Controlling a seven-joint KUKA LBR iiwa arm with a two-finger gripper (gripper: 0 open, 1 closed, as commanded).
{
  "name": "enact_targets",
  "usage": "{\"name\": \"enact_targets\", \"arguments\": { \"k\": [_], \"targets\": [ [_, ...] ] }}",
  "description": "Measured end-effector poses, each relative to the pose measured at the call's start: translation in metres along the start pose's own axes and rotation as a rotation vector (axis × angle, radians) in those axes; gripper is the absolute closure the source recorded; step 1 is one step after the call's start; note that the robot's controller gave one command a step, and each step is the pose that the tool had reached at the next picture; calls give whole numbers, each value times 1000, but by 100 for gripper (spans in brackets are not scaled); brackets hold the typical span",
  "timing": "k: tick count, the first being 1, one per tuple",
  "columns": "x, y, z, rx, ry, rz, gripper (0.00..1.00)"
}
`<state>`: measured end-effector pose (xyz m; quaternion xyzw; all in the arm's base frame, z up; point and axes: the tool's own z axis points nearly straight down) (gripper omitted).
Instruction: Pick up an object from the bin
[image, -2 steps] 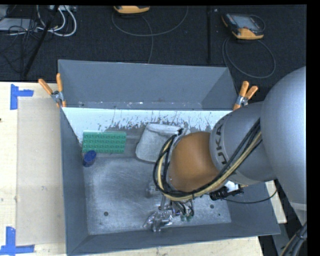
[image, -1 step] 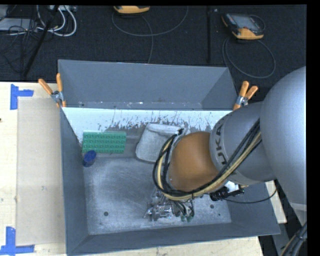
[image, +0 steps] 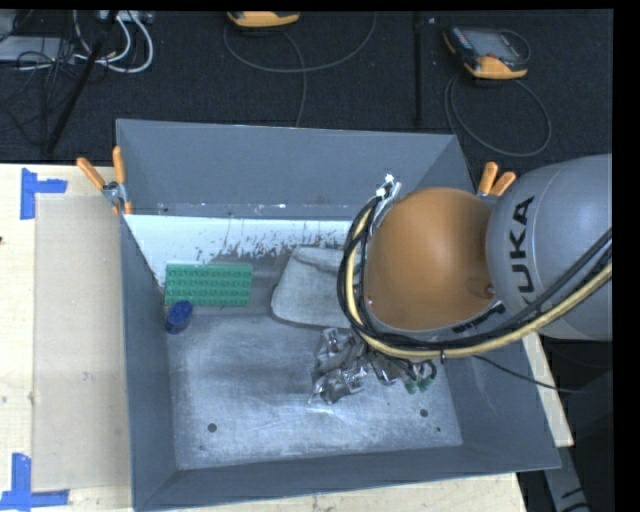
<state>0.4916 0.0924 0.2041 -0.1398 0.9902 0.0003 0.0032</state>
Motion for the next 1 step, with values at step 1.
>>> {"name": "enact_targets", "arguments": {
  "k": [1],
  "targets": [
    [0,40,-110,-1,-1,-197,100]
  ]
}}
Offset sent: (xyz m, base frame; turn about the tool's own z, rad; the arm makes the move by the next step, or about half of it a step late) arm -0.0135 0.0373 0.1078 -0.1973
